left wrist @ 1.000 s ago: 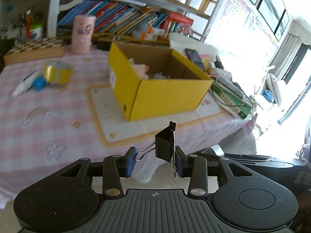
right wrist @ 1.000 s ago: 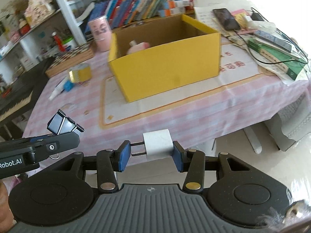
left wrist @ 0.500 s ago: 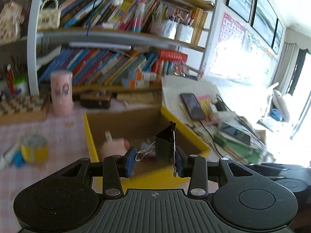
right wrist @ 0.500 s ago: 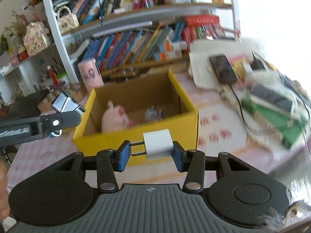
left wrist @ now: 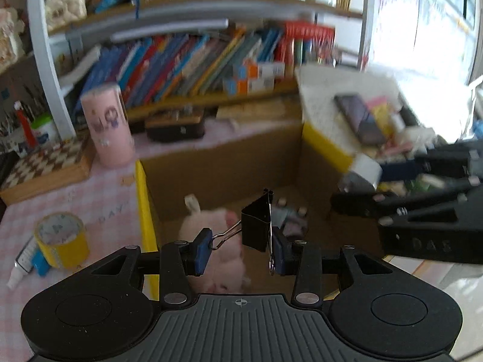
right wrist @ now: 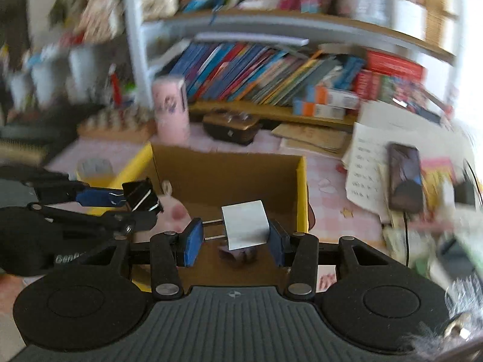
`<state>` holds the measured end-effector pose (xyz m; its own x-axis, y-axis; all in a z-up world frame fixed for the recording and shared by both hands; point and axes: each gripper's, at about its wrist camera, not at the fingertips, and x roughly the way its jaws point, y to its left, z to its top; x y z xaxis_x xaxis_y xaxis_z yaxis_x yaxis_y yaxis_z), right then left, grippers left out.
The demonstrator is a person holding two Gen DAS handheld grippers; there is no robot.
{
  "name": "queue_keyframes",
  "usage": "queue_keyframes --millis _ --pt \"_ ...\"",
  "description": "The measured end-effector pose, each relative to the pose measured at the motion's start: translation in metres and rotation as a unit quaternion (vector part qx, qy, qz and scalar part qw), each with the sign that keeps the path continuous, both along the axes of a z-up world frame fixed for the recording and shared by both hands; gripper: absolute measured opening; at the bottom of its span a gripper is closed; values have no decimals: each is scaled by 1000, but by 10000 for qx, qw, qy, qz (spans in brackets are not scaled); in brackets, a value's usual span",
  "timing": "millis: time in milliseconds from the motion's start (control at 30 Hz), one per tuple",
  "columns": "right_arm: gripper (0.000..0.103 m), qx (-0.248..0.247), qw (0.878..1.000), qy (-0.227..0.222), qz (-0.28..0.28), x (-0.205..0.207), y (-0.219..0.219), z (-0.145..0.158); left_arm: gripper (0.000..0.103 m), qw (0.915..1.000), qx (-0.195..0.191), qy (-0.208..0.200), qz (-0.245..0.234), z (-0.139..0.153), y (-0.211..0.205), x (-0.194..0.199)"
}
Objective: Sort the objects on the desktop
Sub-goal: 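Lower the clip and plug into the yellow box and open both tools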
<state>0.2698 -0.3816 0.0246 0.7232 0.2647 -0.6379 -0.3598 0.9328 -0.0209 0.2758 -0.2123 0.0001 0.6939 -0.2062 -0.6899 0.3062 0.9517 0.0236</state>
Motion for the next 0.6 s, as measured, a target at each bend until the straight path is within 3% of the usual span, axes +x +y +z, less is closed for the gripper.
queue_keyframes --millis 300,600 --pt "43 -971 9825 804 1374 55 21 -38 39 9965 508 659 -95 -31 -13 25" --pt "43 -1731 9533 1258 2130 81 34 -64 39 9930 695 949 -100 -43 -21 37"
